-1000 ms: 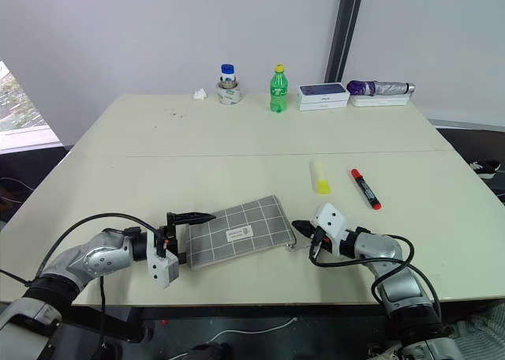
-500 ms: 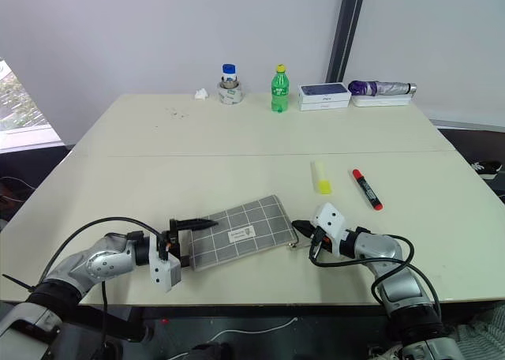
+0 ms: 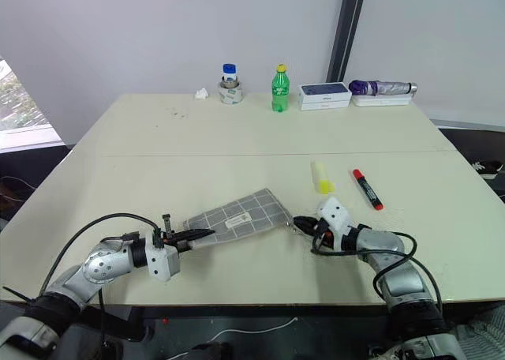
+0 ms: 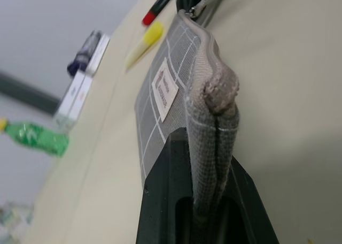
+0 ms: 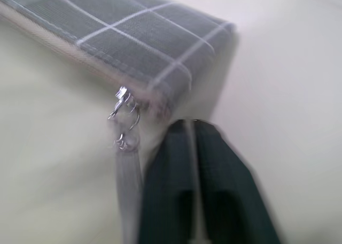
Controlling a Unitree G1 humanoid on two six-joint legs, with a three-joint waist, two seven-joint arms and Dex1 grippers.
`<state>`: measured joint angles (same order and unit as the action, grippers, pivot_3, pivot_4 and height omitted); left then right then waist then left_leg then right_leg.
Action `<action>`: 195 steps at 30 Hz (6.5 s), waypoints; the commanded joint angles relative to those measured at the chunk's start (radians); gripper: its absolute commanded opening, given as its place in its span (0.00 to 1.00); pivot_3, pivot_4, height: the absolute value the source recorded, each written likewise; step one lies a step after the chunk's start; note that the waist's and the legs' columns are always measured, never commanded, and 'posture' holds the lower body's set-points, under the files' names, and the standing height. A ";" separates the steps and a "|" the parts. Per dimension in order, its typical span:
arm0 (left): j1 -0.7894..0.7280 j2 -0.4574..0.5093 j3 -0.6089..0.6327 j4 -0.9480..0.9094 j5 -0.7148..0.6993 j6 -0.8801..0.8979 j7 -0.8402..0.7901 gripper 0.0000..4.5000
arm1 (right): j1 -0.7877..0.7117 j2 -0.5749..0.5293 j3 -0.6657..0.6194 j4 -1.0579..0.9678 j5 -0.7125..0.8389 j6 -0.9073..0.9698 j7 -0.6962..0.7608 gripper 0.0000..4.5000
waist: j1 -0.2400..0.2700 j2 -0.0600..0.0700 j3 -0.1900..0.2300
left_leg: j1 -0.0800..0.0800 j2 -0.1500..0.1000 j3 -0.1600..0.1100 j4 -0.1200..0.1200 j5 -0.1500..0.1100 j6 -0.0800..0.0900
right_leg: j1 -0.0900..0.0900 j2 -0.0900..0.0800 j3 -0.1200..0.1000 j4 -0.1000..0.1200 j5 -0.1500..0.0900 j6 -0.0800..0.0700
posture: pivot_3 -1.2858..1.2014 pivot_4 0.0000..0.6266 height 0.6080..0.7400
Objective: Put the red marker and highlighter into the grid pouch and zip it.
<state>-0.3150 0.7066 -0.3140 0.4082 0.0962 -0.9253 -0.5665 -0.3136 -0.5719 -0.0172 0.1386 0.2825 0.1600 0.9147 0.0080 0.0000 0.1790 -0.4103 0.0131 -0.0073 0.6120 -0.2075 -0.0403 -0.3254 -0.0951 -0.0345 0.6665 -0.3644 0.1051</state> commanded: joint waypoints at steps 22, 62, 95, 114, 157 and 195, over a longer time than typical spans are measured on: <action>0.109 -0.093 0.154 -0.114 0.014 0.163 0.056 0.00 | -0.036 0.173 0.101 -0.074 -0.062 0.112 -0.202 0.93 | 0.000 0.000 0.000 | -0.001 0.000 0.001 0.000 0.000 0.000 | -0.001 0.000 0.001 0.000 0.000 0.000 | 0.52 0.24 1.00; 0.033 -0.183 0.143 -0.086 0.224 0.213 0.210 0.00 | -0.192 0.177 0.396 -0.134 -0.189 -0.166 0.134 0.01 | 0.001 -0.001 0.000 | -0.001 0.000 0.001 0.000 0.000 0.000 | -0.001 0.001 0.001 0.000 0.000 0.000 | 0.52 0.24 1.00; 0.045 -0.093 0.086 -0.085 0.431 0.170 0.304 0.00 | -0.246 0.168 0.399 -0.138 -0.147 -0.183 0.256 0.01 | 0.004 -0.001 0.000 | 0.000 0.000 0.001 0.000 0.000 0.000 | -0.001 0.000 0.002 0.000 0.001 0.001 | 0.52 0.24 1.00; 0.069 -0.094 0.171 -0.107 0.305 0.250 0.337 0.00 | -0.167 0.062 0.250 -0.225 -0.044 -0.024 0.234 0.87 | 0.002 -0.001 0.000 | 0.000 0.000 0.000 0.000 0.000 0.000 | -0.001 0.000 0.002 0.000 0.001 0.001 | 0.52 0.24 1.00; 0.071 -0.174 0.189 -0.169 0.300 0.286 0.422 0.00 | -0.306 0.182 -0.037 0.233 -0.202 0.228 -0.574 0.87 | -0.020 -0.002 0.001 | -0.013 -0.001 0.002 0.000 0.002 -0.003 | -0.014 -0.001 0.002 0.001 0.001 0.001 | 0.52 0.24 1.00; 0.045 -0.221 0.182 -0.162 0.217 0.336 0.365 0.00 | -0.137 0.091 0.102 -0.193 -0.065 0.189 -0.154 0.20 | -0.018 -0.002 0.001 | -0.015 -0.001 0.001 0.002 0.002 -0.003 | -0.016 0.000 0.002 0.001 0.001 0.002 | 0.52 0.24 1.00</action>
<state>-0.2703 0.4884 -0.1348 0.2868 0.3089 -0.5782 -0.2026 -0.4402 -0.4832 0.0819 -0.0361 0.2216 0.3650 0.7639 -0.0101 -0.0022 0.1798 -0.4255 0.0122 -0.0059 0.6144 -0.2054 -0.0434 -0.3411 -0.0951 -0.0327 0.6678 -0.3630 0.1069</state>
